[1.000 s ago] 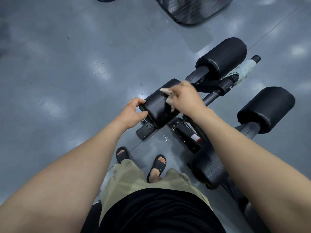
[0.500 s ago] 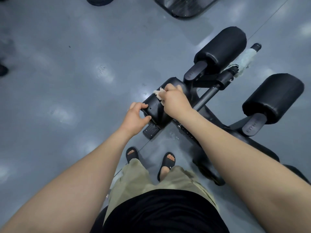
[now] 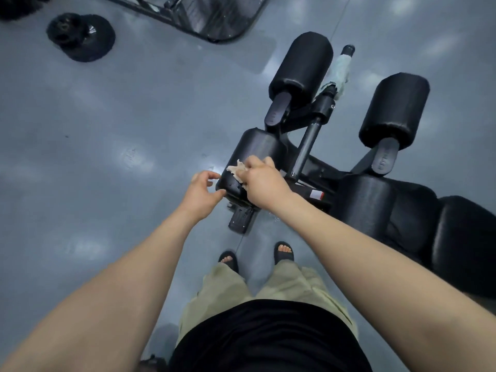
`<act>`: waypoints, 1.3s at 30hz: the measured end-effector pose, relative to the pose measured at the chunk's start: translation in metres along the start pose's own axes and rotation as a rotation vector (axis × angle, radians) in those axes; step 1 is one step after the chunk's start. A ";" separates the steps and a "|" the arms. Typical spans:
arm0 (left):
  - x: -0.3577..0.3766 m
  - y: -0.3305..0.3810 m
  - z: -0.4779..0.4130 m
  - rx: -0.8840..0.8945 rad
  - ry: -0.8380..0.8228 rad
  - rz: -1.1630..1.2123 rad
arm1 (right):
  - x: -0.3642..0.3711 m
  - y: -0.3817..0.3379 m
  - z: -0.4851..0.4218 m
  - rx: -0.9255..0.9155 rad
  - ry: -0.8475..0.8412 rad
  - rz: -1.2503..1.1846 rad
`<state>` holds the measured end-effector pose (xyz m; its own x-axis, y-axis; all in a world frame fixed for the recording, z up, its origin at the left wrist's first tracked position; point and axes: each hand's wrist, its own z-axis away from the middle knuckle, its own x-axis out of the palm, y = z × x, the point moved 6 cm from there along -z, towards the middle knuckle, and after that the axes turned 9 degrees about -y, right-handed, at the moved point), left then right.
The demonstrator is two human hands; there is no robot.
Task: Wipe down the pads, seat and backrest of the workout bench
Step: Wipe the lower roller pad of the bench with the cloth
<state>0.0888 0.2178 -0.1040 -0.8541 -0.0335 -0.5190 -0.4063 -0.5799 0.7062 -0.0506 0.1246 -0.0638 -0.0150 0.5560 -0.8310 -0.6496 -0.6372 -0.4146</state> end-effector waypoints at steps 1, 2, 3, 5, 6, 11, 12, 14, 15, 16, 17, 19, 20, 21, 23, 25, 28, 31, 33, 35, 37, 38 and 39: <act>0.000 -0.001 -0.004 0.014 -0.022 -0.008 | 0.002 -0.001 0.002 0.013 0.010 -0.013; 0.000 -0.001 -0.007 0.033 -0.047 -0.009 | 0.005 -0.003 0.003 0.025 0.021 -0.025; -0.001 -0.002 -0.011 0.047 -0.064 -0.012 | 0.008 -0.005 0.005 0.032 0.032 -0.045; -0.003 -0.003 -0.015 0.076 -0.092 -0.025 | 0.013 -0.008 0.010 0.043 0.068 -0.090; -0.005 -0.003 -0.016 0.089 -0.109 -0.029 | 0.016 -0.009 0.013 0.051 0.088 -0.114; -0.010 -0.005 -0.021 0.126 -0.190 -0.051 | 0.027 -0.016 0.021 0.114 0.177 -0.183; -0.011 -0.004 -0.022 0.128 -0.193 -0.058 | 0.029 -0.017 0.022 0.120 0.193 -0.188; -0.011 -0.004 -0.025 0.122 -0.219 -0.065 | 0.031 -0.019 0.023 0.141 0.236 -0.201; -0.011 -0.004 -0.025 0.114 -0.226 -0.059 | 0.031 -0.019 0.024 0.148 0.247 -0.207; -0.011 -0.004 -0.026 0.106 -0.233 -0.059 | 0.031 -0.020 0.025 0.155 0.248 -0.205; -0.011 -0.005 -0.027 0.112 -0.236 -0.062 | 0.032 -0.022 0.025 0.166 0.250 -0.201; -0.012 -0.006 -0.028 0.129 -0.225 -0.068 | 0.035 -0.024 0.026 0.169 0.265 -0.208; -0.013 -0.007 -0.029 0.130 -0.219 -0.064 | 0.036 -0.024 0.026 0.167 0.273 -0.221; -0.014 -0.008 -0.029 0.129 -0.217 -0.058 | 0.036 -0.025 0.027 0.164 0.270 -0.232; -0.014 -0.010 -0.029 0.117 -0.233 -0.055 | 0.036 -0.025 0.028 0.158 0.237 -0.246; -0.013 -0.012 -0.030 0.123 -0.267 -0.073 | 0.035 -0.025 0.031 0.139 0.176 -0.240; -0.012 -0.013 -0.032 0.119 -0.298 -0.081 | 0.035 -0.028 0.041 0.063 0.125 -0.246; -0.012 -0.007 -0.034 0.170 -0.282 -0.143 | 0.027 -0.021 0.046 0.106 0.204 -0.258; -0.013 -0.003 -0.035 0.225 -0.259 -0.171 | 0.014 -0.010 0.038 0.193 0.343 -0.288; -0.014 -0.001 -0.036 0.263 -0.239 -0.185 | 0.004 -0.001 0.024 0.294 0.429 -0.328; -0.015 -0.001 -0.036 0.279 -0.228 -0.193 | 0.004 0.000 0.008 0.342 0.393 -0.338; -0.014 -0.001 -0.035 0.279 -0.225 -0.192 | 0.006 -0.002 0.003 0.341 0.356 -0.327; -0.015 -0.002 -0.036 0.273 -0.224 -0.188 | 0.008 -0.005 0.000 0.329 0.324 -0.309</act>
<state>0.1136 0.1899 -0.1149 -0.7943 0.2485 -0.5544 -0.6075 -0.3203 0.7269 -0.0475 0.1323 -0.0688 0.4144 0.4650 -0.7823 -0.7907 -0.2417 -0.5625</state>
